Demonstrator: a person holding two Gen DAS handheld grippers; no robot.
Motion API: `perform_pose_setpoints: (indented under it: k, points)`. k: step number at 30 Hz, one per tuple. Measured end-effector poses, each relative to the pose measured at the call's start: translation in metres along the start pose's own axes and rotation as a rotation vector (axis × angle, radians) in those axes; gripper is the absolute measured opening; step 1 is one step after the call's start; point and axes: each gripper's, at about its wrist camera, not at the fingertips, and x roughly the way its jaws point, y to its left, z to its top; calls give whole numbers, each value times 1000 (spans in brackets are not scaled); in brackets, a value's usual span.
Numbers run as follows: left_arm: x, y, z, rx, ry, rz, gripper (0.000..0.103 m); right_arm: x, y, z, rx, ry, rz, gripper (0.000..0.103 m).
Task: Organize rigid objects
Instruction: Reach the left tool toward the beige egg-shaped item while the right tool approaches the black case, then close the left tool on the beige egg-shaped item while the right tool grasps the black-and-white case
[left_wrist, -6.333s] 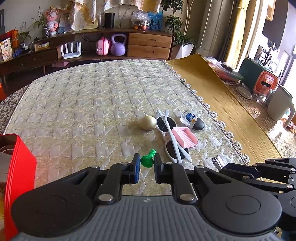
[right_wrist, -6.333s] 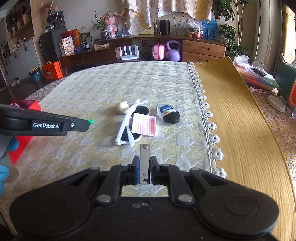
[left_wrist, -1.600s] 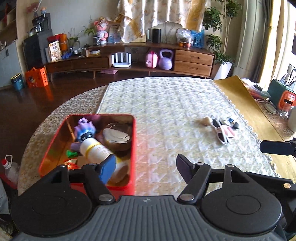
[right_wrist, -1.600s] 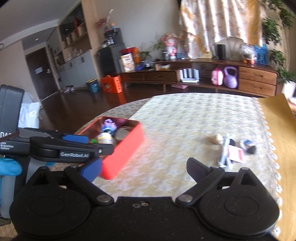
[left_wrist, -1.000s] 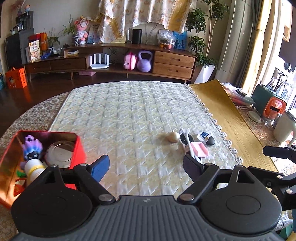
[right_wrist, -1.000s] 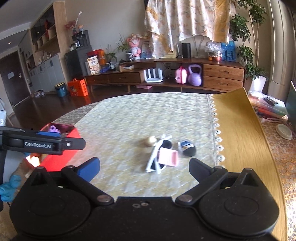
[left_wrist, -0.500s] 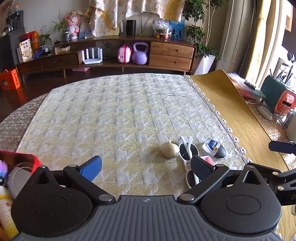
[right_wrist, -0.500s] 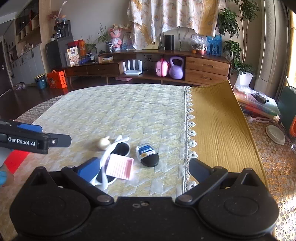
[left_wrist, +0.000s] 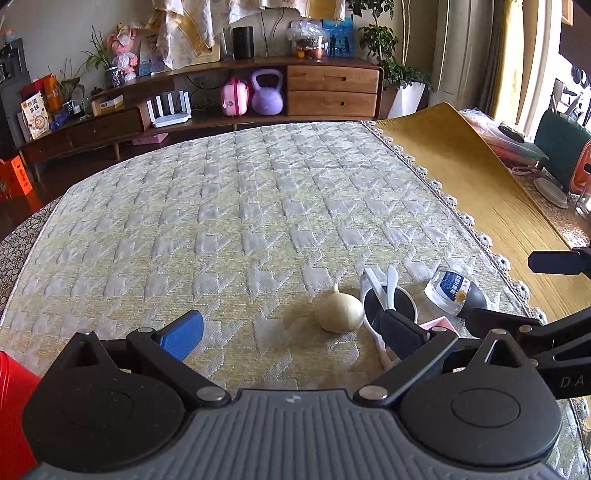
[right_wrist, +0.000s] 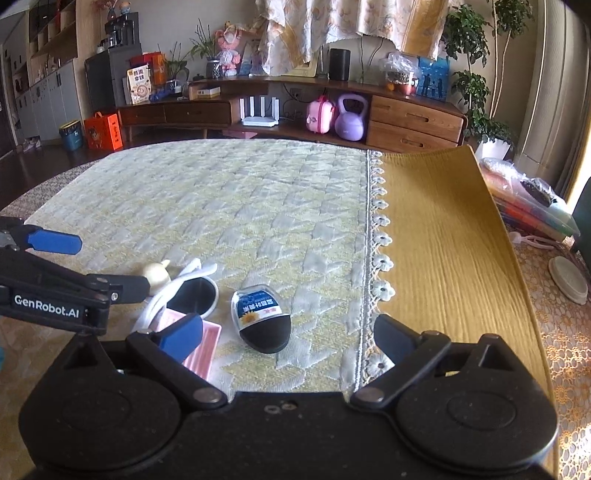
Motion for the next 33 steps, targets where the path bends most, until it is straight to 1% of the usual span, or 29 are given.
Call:
perform_pose_setpoints:
  k: [4,6,10,12,13,15,16,18,20,22,23,24,25,27,33]
  points:
    - [14,1,1,4,19,16,103,11,-1,1,8,17,5,94]
    - [19,2,0,2,25,20,103,16,-1,2,7,23,9,88]
    - [25,-2,1,7,26,23,103,21,2,4,-5,22,16,82]
    - [26,-3,1,13,17,25,103,23,4,5,-11,19,23,76]
    - [27,-3,1,8,15,24,103,23,5,6,-12,17,30,75]
    - [29,0,3,-13,18,15,102,24,7,6,-8,16,41,67]
    - [30,1,3,-22,20,11,102,24,7,7,-6,15,44,66]
    - [31,1,3,-27,16,10,101,25,7,7,3,17,61,59]
    - [29,1,3,-26,7,-14,91,25,8,7,6,19,65,55]
    - [26,-1,3,-17,2,-44,70,25,9,7,8,20,68,48]
    - [24,-4,4,-7,-2,-59,64,25,10,6,9,21,67,43]
    - [22,-6,4,3,-5,-72,52,25,11,6,7,20,59,41]
    - [21,-10,4,10,-5,-84,42,24,11,6,8,20,56,41]
    - [20,-14,4,14,-2,-103,31,23,9,6,20,22,58,41]
    - [14,-14,4,13,-7,-104,30,17,7,2,47,24,34,41]
